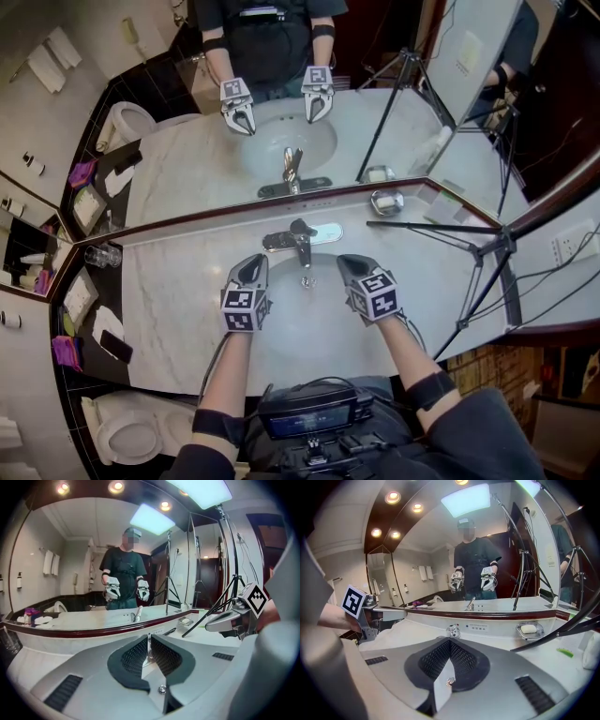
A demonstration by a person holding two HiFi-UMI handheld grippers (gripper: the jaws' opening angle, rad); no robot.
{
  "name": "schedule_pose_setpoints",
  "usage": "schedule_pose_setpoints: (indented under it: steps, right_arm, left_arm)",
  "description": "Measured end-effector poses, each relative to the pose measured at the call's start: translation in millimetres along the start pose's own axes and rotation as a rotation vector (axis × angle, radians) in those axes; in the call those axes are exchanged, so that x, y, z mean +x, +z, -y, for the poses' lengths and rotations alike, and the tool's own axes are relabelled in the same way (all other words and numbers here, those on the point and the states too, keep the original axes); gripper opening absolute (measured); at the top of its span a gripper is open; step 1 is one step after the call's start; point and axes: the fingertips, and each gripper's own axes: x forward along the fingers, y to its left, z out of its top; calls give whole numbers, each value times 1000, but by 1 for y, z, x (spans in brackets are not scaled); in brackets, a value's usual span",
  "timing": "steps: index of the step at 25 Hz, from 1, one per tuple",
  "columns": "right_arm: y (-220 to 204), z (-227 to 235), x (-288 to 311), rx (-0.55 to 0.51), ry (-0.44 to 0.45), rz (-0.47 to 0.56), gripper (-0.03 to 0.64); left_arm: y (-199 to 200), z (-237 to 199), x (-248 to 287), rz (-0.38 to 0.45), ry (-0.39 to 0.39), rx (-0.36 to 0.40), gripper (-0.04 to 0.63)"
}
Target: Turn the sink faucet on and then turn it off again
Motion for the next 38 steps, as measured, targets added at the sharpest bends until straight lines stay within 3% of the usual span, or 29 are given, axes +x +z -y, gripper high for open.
schedule_pose_setpoints:
  steps: [12,23,32,38]
  right_arm:
    - [-6,24,1,31,-25,-9,20]
    - [-18,42,0,63,-47,-23,20]
    - [-26,54,-5,86,-68,-26,20]
    - [-28,56,-7,92,-70,-28,20]
  left_arm:
    - [15,55,72,-82,-200,250,151]
    - [-13,91,120,-181,-279,554,193]
    - [-35,112,141,-244,-326,779,193]
    - [-36,112,142,-228,-305,858,148]
